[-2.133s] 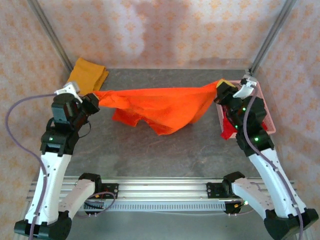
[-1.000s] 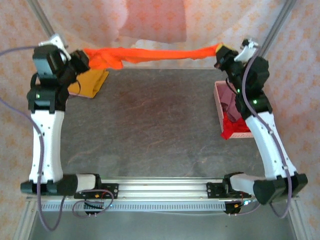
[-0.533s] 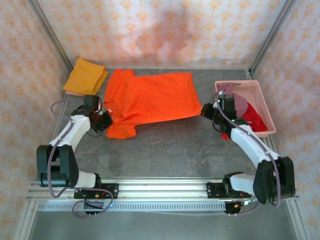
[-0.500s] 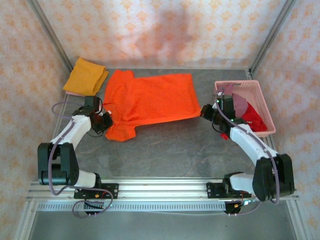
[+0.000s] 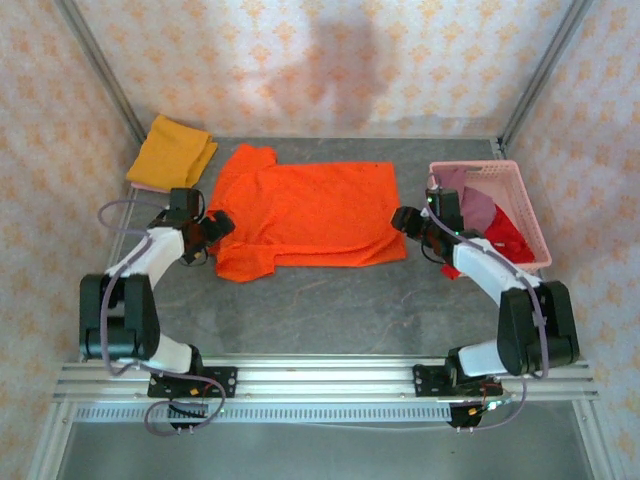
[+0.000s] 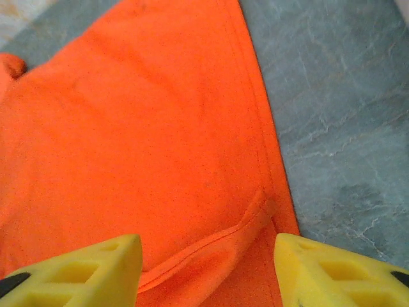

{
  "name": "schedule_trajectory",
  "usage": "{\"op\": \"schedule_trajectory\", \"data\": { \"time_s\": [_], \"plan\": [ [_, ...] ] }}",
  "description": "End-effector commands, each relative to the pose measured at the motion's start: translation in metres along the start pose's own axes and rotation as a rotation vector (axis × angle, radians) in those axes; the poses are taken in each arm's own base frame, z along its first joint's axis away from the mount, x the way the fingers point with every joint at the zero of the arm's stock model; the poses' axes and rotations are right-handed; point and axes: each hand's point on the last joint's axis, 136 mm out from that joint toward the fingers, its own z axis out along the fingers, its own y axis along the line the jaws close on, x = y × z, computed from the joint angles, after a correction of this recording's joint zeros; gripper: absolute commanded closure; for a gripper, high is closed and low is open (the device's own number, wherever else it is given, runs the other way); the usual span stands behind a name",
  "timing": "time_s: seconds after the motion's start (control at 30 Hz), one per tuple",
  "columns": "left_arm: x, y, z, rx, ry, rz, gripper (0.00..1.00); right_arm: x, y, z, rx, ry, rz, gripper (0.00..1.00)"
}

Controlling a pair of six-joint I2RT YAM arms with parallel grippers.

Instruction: Fold and stack the t-shirts

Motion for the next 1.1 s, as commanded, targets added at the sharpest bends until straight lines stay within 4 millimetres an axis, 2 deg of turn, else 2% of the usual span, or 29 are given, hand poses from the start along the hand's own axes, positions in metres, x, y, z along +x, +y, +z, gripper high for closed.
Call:
{"op": "schedule_trajectory", "data": {
  "time_s": [0.0,0.07,0.17,0.27,0.37,0.47,0.53,0.57,0.63,0.77,0.9,1.07],
  "plan": [
    [0.007,0.025,-0.024,-0.062,-0.065,-0.034,0.0,-0.014,0.008,-0.025,-0.006,-0.076,-0.033,0.43],
    [0.023,0.026,-0.027,-0.011,-0.047,-0.061,0.03,-0.008,0.01,-0.028,-0.013,-0.067,-0.04,0.43],
    [0.045,0.02,-0.019,0.097,-0.006,-0.126,0.23,-0.002,0.011,-0.028,-0.021,-0.055,-0.036,0.43],
    [0.063,0.016,-0.008,0.165,0.038,-0.215,0.25,0.0,0.01,-0.026,-0.019,-0.047,-0.033,0.43],
    [0.077,0.011,-0.004,0.179,0.055,-0.228,0.28,0.0,0.011,-0.024,-0.018,-0.043,-0.031,0.43],
    [0.079,0.013,0.001,0.16,0.05,-0.229,0.38,-0.001,0.011,-0.023,-0.022,-0.046,-0.024,0.42],
    [0.078,0.015,0.003,0.147,0.041,-0.24,0.41,0.0,0.012,-0.023,-0.026,-0.046,-0.02,0.43],
    [0.077,0.016,0.002,0.148,0.033,-0.245,0.4,0.0,0.012,-0.023,-0.027,-0.043,-0.021,0.43],
    [0.074,0.018,-0.007,0.143,0.001,-0.244,0.3,0.001,0.011,-0.024,-0.021,-0.041,-0.019,0.43],
    [0.076,0.023,-0.031,0.129,-0.019,-0.236,0.24,0.002,0.008,-0.023,-0.011,-0.043,-0.023,0.43],
    [0.094,0.026,-0.045,0.154,-0.024,-0.274,0.36,0.003,0.011,-0.02,-0.029,-0.036,-0.013,0.43],
    [0.102,0.03,-0.037,0.169,-0.021,-0.309,0.48,0.002,0.015,-0.017,-0.042,-0.032,-0.013,0.43]
  ]
}}
